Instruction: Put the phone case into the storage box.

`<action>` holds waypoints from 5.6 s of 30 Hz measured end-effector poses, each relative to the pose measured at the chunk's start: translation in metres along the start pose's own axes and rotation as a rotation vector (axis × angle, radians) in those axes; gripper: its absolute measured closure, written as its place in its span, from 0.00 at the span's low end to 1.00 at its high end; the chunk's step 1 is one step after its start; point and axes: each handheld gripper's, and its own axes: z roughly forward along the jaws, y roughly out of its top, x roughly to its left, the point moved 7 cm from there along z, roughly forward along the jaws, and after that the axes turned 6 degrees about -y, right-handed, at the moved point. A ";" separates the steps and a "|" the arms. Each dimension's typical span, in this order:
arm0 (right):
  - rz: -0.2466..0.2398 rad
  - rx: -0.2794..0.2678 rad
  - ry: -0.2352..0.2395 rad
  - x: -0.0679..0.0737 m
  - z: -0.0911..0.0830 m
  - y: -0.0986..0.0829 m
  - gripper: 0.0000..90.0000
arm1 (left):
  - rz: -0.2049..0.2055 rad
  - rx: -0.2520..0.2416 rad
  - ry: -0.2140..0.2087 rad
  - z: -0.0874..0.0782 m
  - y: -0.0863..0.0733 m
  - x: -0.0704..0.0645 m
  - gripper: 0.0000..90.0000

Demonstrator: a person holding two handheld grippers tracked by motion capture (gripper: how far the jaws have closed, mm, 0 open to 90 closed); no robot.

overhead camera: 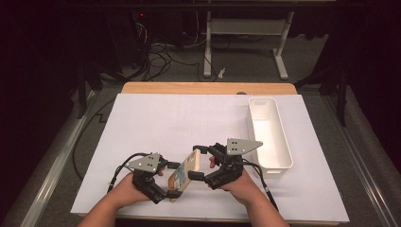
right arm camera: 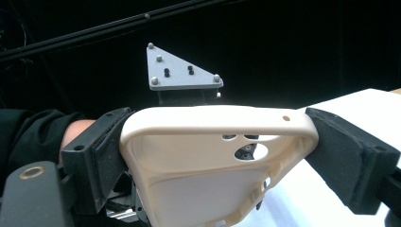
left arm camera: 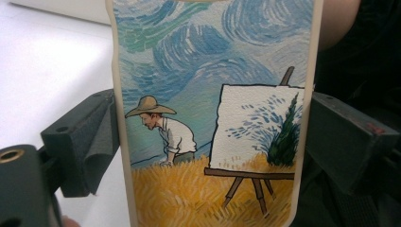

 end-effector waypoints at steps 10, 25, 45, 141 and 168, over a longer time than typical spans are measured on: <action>0.003 -0.003 -0.003 0.000 0.000 0.000 0.15 | -0.002 -0.004 0.000 0.000 0.000 0.000 0.12; 0.002 -0.012 0.001 0.001 -0.001 0.002 0.15 | -0.028 0.022 0.016 0.006 -0.003 0.002 0.06; -0.024 -0.009 -0.070 -0.004 -0.006 0.004 0.14 | -0.014 -0.054 0.093 -0.005 0.012 0.012 0.00; -0.207 -0.030 -0.643 -0.014 -0.090 0.017 0.14 | 0.016 -0.338 0.430 -0.066 0.038 0.048 0.00; -0.224 -0.060 -0.719 -0.017 -0.102 0.023 0.14 | 0.069 -0.342 0.442 -0.064 0.038 0.047 0.01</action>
